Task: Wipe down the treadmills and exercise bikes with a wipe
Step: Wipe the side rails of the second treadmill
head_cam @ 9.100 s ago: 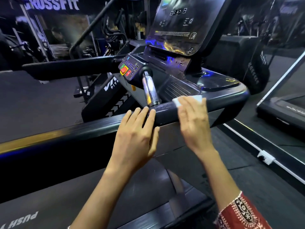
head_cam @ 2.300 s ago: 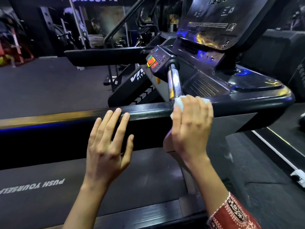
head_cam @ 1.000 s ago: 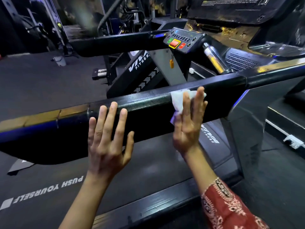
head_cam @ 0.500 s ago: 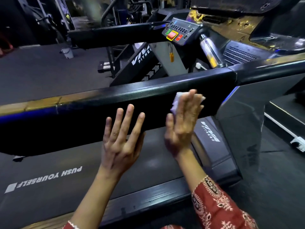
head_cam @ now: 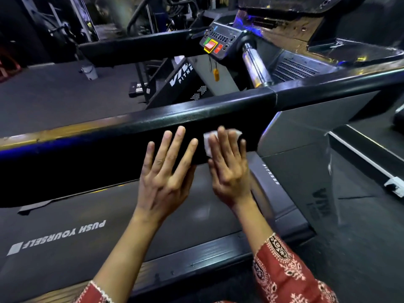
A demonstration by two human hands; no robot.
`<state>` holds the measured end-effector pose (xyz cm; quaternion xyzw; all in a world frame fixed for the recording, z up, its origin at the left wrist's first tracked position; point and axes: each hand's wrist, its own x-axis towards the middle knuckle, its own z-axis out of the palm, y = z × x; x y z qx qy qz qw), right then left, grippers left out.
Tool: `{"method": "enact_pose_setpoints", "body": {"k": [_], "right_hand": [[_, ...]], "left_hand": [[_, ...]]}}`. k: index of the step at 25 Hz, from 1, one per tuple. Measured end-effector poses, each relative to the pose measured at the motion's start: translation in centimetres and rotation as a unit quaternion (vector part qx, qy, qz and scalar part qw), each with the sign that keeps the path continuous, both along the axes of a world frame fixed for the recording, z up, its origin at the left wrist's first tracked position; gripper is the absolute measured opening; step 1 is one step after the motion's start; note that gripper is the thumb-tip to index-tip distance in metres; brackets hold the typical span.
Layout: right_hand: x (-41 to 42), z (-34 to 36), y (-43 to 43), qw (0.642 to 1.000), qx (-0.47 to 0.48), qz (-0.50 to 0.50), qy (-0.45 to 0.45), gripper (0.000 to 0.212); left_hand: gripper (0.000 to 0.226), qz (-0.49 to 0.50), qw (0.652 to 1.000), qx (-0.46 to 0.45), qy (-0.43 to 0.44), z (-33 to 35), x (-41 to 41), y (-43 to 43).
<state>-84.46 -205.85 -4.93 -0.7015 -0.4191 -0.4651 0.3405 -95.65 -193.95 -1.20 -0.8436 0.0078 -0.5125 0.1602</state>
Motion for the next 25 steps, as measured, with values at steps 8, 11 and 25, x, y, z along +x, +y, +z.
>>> {"method": "enact_pose_setpoints", "body": {"k": [8,11,25], "right_hand": [[-3.5,3.4,4.7,0.989,0.107,0.018,0.099,0.058],[-4.0,-0.7,4.3,0.999,-0.024,0.022,-0.021,0.062],[-12.3,0.5,13.9,0.988,0.109,-0.043,0.098,0.055]], "left_hand": [[0.052,0.079,0.996,-0.033,-0.037,-1.2,-5.1,3.7],[0.051,0.095,0.992,-0.065,-0.043,-1.7,-6.7,5.1],[0.051,0.081,0.993,-0.053,-0.07,-0.8,-15.3,16.2]]}}
